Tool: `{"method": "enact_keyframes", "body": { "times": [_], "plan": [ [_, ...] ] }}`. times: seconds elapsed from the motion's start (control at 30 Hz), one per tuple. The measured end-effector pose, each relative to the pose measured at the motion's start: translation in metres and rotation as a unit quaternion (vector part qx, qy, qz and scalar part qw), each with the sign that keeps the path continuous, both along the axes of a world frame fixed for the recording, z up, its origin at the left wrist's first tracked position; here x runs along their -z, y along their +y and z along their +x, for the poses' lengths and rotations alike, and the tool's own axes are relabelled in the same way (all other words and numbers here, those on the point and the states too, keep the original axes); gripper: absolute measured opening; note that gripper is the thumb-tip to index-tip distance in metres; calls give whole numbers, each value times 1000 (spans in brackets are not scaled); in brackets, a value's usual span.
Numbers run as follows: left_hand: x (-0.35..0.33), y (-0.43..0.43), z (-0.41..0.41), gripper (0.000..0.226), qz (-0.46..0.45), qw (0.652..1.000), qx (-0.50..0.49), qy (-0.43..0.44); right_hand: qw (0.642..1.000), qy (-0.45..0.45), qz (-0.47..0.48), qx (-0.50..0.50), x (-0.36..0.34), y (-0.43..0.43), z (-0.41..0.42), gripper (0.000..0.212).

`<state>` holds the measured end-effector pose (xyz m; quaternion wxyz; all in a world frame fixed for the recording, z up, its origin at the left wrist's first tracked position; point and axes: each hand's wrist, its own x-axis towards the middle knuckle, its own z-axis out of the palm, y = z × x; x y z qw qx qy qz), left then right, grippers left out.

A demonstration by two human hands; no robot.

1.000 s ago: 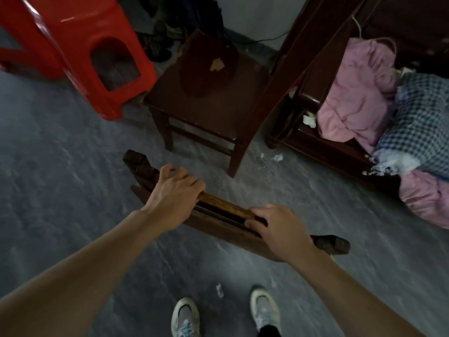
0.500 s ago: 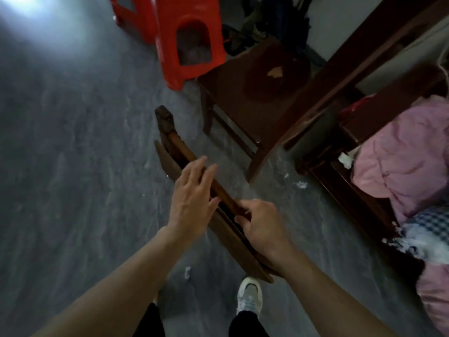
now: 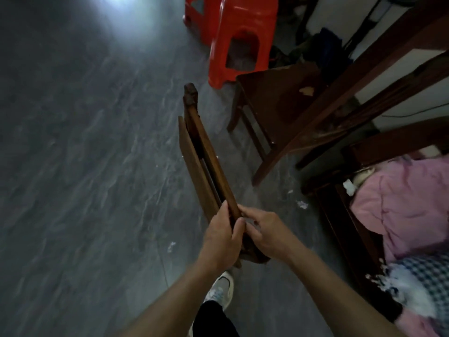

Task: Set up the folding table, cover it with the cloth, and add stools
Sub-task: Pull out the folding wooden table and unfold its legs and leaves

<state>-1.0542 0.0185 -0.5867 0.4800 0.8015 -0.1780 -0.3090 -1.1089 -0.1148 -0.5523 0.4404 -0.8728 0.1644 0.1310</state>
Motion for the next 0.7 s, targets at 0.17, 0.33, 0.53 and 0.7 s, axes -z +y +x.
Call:
{"method": "enact_keyframes", "body": {
  "times": [0.17, 0.33, 0.53, 0.7],
  "plan": [
    [6, 19, -31, 58, -14, 1000, 13, 10, 999, 10, 16, -36, 4, 8, -39, 78],
    [23, 30, -57, 81, -32, 999, -1, 23, 999, -9, 18, -50, 23, 4, -75, 105],
    [52, 34, -74, 95, -38, 997, 18, -67, 991, -120, 26, -50, 67, -8, -97, 103],
    [89, 34, -79, 91, -58, 985, 24, -163, 985, -174, 16, -13, 138, -4, -110, 126]
  ]
}}
